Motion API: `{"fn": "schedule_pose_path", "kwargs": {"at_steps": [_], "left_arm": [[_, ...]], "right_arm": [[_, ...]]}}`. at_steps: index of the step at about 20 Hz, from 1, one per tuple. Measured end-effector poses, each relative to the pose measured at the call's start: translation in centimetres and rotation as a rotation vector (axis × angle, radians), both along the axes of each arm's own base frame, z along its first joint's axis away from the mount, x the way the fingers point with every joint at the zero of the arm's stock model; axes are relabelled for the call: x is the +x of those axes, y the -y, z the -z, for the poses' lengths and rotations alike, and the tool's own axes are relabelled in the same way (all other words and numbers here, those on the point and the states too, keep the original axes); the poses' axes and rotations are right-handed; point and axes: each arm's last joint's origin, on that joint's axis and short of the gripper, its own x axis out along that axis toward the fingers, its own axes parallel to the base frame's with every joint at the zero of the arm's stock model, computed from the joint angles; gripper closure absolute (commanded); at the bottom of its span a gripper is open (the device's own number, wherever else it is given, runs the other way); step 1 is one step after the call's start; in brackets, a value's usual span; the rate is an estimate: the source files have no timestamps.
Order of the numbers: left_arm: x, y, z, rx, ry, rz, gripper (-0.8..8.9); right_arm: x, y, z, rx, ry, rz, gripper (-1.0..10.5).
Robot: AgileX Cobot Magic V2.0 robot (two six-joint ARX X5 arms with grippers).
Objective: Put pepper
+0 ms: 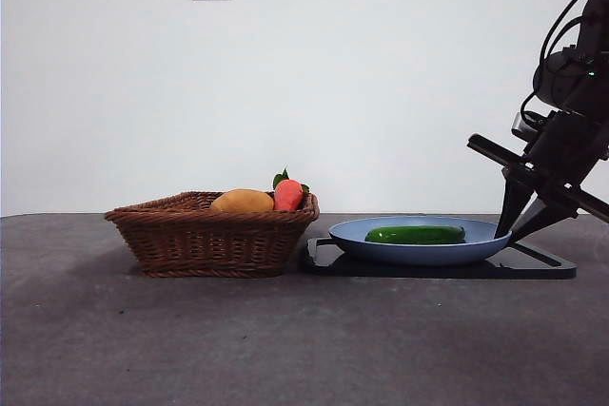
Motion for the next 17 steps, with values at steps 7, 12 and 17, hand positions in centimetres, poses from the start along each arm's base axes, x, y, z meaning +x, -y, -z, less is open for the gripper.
{"fn": "schedule_pose_path", "kwargs": {"at_steps": [7,12,17], "left_arm": [[0.0,-0.3,0.4,0.051,-0.008,-0.044,5.53],[0.0,-0.3,0.4,0.065,-0.001,-0.066,5.55],[-0.1,-0.4,0.6,0.086,-0.017,-0.066,5.55]], "right_arm": [[-0.8,0.3,-0.9,-0.013,-0.024,-0.018,7.6],[-4.7,0.5,-9.2,-0.041,0.12,-0.069,7.6],[-13.0,-0.7,-16.5,-0.091,0.184,-0.227,7.7]]}}
